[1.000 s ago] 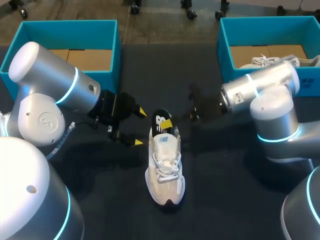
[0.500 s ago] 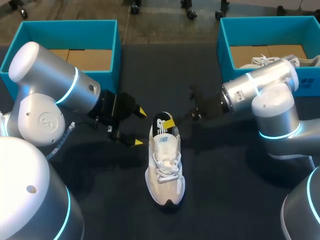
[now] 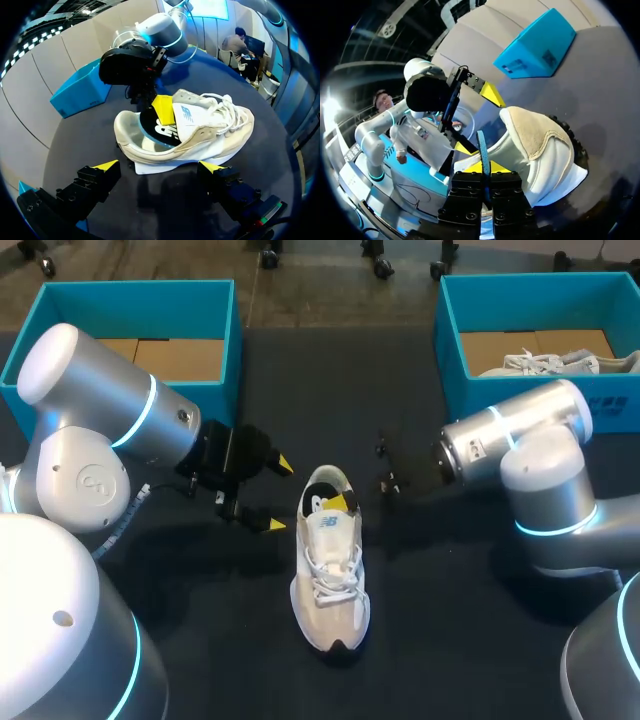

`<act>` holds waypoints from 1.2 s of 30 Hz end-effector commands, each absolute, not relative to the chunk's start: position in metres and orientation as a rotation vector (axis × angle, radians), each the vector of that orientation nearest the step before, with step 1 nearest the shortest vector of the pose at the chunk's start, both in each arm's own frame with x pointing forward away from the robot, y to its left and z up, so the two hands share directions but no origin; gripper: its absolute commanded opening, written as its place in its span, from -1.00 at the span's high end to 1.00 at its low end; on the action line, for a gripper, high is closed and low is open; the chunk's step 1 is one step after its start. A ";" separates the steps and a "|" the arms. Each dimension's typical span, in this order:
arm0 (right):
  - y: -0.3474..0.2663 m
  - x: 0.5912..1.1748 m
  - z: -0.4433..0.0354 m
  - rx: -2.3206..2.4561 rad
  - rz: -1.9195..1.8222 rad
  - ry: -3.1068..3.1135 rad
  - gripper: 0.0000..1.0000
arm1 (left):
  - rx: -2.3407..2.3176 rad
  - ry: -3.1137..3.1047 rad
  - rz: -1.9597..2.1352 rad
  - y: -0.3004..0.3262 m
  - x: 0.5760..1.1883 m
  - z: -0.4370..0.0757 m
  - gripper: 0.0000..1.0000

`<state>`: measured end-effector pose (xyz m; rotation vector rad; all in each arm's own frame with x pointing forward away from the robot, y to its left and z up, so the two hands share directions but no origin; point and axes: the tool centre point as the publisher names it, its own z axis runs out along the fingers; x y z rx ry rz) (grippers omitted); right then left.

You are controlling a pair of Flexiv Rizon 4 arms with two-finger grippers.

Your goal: Take the shoe out of the shoebox, open the shoe tongue, remove and reinsert the insole, then place the shoe into the shoebox

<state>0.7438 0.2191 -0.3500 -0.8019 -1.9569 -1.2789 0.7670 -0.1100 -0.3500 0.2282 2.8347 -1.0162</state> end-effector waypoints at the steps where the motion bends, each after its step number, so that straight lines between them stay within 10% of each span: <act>1: 0.222 0.741 -0.351 -0.808 -1.277 -1.966 0.80 | 0.229 2.833 -1.014 -0.110 0.766 -0.350 -1.00; 13: 0.223 0.748 -0.336 -0.808 -1.301 -2.030 0.18 | 0.229 2.833 -1.014 -0.110 0.766 -0.350 -1.00; 36: 0.211 0.755 -0.294 -0.823 -1.317 -2.158 0.03 | 0.229 2.833 -1.014 -0.110 0.766 -0.350 -1.00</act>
